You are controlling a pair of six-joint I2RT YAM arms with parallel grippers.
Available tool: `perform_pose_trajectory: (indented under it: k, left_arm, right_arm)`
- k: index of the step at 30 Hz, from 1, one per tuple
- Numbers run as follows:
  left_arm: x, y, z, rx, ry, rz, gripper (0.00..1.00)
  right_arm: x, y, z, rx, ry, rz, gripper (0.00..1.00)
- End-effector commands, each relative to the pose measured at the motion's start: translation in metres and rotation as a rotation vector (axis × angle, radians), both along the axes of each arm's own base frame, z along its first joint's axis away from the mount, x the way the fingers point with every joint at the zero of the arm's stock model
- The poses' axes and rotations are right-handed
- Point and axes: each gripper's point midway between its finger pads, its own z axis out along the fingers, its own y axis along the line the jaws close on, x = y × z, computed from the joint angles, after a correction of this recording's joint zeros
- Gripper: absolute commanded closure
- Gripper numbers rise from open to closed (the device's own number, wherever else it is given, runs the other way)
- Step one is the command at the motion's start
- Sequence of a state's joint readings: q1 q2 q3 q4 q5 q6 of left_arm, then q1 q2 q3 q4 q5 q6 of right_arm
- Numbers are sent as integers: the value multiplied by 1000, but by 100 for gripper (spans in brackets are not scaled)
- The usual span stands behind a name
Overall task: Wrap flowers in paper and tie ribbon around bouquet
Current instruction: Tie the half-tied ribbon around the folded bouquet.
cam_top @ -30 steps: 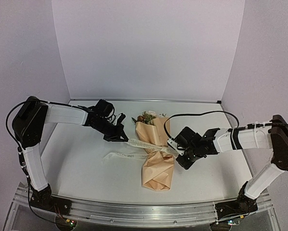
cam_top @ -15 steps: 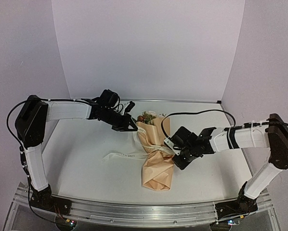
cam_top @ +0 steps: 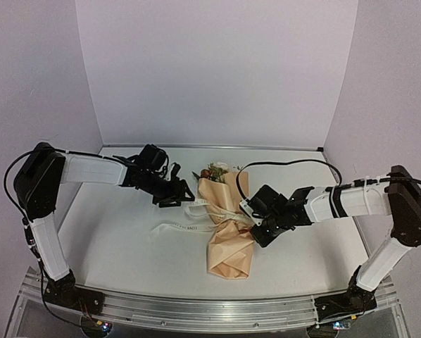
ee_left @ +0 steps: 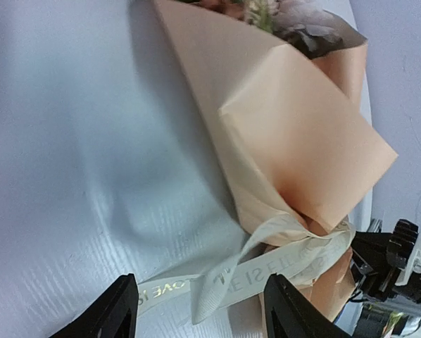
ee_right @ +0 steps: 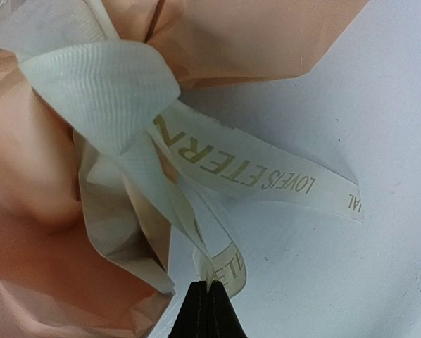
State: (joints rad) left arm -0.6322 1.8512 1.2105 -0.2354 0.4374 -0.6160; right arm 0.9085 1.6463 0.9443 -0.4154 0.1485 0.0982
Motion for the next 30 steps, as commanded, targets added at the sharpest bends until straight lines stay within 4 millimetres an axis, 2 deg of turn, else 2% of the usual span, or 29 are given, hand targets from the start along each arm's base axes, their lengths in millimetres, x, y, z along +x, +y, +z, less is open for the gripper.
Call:
perform_pose_trajectory:
  k: [1, 7, 11, 14, 21, 26, 30]
  left_arm:
    - [0, 17, 22, -55, 11, 152, 35]
    - [-16, 11, 16, -182, 154, 251, 34]
    - [-23, 4, 19, -242, 174, 316, 38]
    - [-35, -12, 16, -73, 73, 243, 40]
    - [-61, -18, 5, 189, -144, 162, 43]
    - [-72, -48, 19, 263, -285, 24, 52]
    - [-72, -67, 13, 275, -303, -68, 62]
  right_arm:
    - [4, 4, 7, 28, -25, -12, 100]
    - [3, 5, 8, 41, -28, -5, 100]
    - [2, 6, 7, 49, -29, -2, 100]
    - [2, 5, 5, 50, -28, -2, 100]
    - [2, 5, 4, 53, -31, 4, 100]
    - [2, 6, 5, 55, -36, 8, 100]
    - [2, 7, 5, 60, -34, 2, 100]
